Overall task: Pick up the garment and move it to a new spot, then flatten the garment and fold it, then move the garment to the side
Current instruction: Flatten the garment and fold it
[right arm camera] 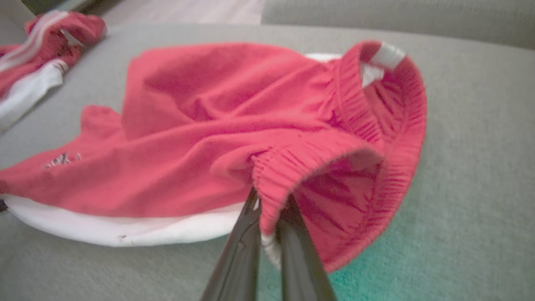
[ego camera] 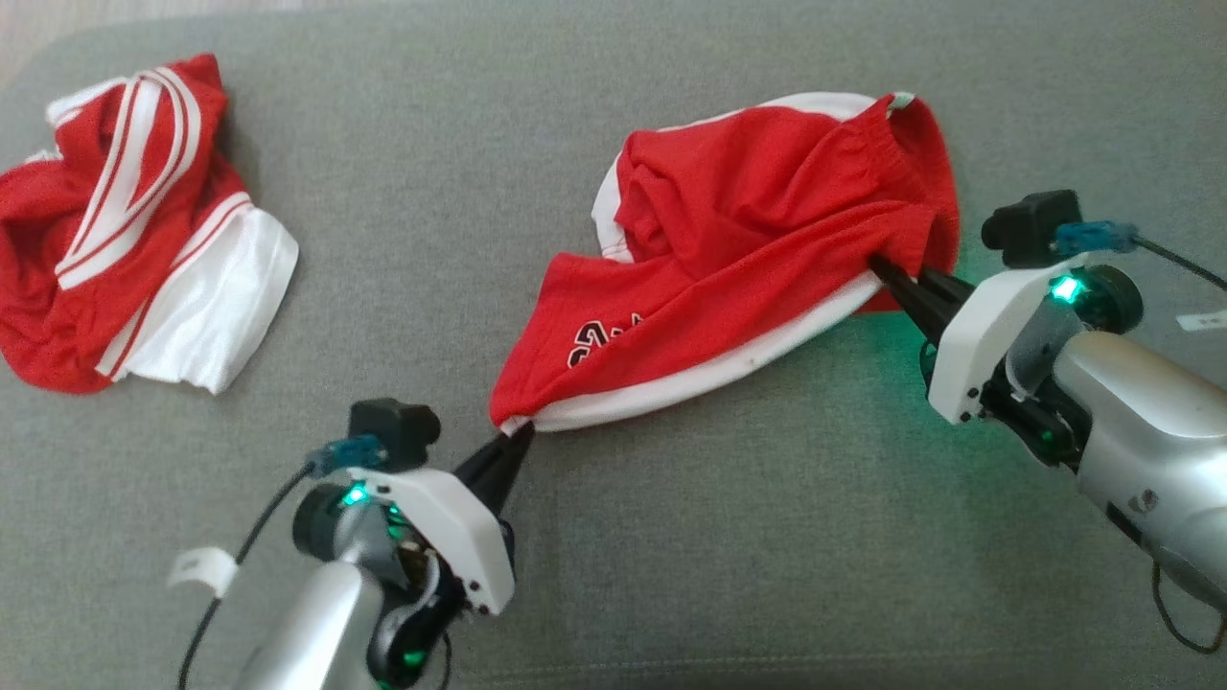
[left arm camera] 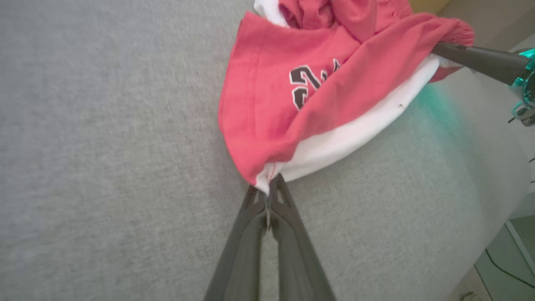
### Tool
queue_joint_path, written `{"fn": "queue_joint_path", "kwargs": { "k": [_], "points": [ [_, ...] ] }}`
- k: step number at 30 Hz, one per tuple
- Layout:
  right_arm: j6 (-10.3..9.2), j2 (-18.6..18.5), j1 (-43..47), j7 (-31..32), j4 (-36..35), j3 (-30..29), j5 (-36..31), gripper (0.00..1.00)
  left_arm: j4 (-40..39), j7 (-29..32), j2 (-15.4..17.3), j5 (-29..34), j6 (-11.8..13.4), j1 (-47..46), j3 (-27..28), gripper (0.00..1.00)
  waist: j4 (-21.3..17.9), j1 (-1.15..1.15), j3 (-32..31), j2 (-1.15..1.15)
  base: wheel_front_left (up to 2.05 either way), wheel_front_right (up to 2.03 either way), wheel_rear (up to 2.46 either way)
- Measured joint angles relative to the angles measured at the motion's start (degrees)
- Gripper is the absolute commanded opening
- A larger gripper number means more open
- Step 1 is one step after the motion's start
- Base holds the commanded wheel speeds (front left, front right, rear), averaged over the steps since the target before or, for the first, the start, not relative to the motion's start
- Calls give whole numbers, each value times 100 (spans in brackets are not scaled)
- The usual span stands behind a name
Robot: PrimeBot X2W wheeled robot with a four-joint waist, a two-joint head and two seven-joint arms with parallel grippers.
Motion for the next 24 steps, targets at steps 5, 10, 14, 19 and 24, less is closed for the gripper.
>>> {"fn": "queue_joint_path", "kwargs": {
  "k": [5,10,14,19,24],
  "points": [
    [0,-120,28,-430,-630,-31,602,0,-396,-89,229,-20,0,7,165,0,-67,0,-215,0,0,0,0],
    [0,-365,21,-489,-1396,0,1092,0,-815,-166,499,-59,62,-94,425,0,-211,0,-323,0,0,0,0],
    [0,-579,-69,-516,-1693,13,1319,0,-904,-60,625,-73,63,-551,547,0,-292,0,-298,0,0,0,0],
    [0,-758,-726,-319,-1845,26,1537,0,-670,215,669,-135,51,-1735,554,0,-290,0,-4,0,0,0,0],
    [0,-883,-1863,126,-1931,-140,1828,0,23,391,649,-156,7,-3617,481,0,-253,0,547,0,0,0,0]
  ]
}}
